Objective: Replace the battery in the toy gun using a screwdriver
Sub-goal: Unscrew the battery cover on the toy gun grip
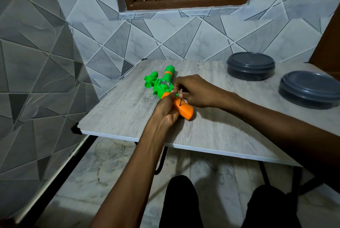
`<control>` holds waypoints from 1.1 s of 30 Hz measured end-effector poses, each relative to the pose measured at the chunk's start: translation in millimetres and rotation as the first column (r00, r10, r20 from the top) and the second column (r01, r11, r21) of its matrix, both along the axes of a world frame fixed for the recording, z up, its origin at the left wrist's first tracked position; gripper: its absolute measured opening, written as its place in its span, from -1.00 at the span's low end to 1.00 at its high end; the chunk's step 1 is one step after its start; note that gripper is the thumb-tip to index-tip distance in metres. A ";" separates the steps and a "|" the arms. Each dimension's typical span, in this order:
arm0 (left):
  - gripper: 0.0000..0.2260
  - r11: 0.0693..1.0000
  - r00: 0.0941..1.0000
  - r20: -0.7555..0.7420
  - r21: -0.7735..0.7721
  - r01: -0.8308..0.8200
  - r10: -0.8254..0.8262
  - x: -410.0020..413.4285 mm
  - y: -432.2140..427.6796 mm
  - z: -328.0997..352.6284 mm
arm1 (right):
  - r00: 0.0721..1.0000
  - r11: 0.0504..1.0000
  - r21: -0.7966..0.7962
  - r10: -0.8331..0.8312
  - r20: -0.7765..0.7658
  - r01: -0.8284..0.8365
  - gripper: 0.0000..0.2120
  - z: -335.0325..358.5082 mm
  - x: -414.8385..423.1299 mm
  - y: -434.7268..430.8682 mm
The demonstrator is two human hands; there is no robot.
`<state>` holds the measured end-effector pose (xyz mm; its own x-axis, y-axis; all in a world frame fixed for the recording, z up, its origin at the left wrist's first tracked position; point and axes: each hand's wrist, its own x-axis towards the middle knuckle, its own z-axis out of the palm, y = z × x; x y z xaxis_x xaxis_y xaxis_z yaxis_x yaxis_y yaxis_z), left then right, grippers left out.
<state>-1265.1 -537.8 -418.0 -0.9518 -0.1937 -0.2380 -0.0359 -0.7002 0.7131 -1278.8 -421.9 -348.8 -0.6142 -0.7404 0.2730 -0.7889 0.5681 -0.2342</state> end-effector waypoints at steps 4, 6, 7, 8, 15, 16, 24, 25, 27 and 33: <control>-0.73 1.000 1.000 -0.011 0.009 0.020 -0.020 8.3 3.7 6.4 | 0.994 0.990 0.112 -0.078 -0.077 0.086 -0.76 -12.6 7.3 -1.6; -0.75 0.997 1.000 0.000 0.073 0.014 -0.014 7.3 3.9 6.5 | 0.971 0.988 0.062 -0.123 -0.206 0.138 -0.81 -14.2 10.0 0.4; -0.76 0.996 1.000 0.007 0.091 0.009 -0.009 6.6 3.4 6.1 | 0.965 0.989 0.038 -0.134 -0.226 0.146 -0.83 -14.4 11.0 1.0; -0.76 0.996 1.000 0.016 0.092 0.002 -0.004 5.3 2.9 4.7 | 0.964 0.989 0.033 -0.135 -0.229 0.146 -0.85 -14.9 11.9 0.9; -0.85 0.996 0.999 0.042 0.088 -0.006 0.002 -3.2 -2.0 -3.6 | 0.988 0.982 -0.171 -0.100 -0.116 0.079 -0.68 -22.3 7.0 4.8; -0.86 0.996 0.999 0.045 0.093 -0.016 0.012 -4.9 -2.9 -4.8 | 0.993 0.962 -0.260 -0.103 -0.065 0.083 -0.63 -20.5 5.2 5.6; -0.90 0.996 0.998 0.053 0.080 -0.037 0.032 -12.1 -6.5 -11.6 | 0.968 0.820 -0.547 -0.034 0.250 0.170 -0.91 -11.9 1.7 12.4; -0.90 0.995 0.998 0.054 0.096 -0.038 0.033 -13.6 -7.4 -13.3 | 0.961 0.816 -0.549 -0.029 0.275 0.182 -0.88 -11.2 3.7 11.3; -0.89 0.992 0.998 0.051 0.114 -0.045 0.040 -17.4 -8.5 -16.4 | 0.961 0.822 -0.536 -0.045 0.273 0.191 -0.83 -9.8 6.9 9.6; -0.83 0.989 0.999 0.032 0.139 -0.045 0.041 -19.6 -9.7 -18.6 | 0.983 0.845 -0.512 -0.079 0.166 0.155 -0.85 -11.2 10.6 9.2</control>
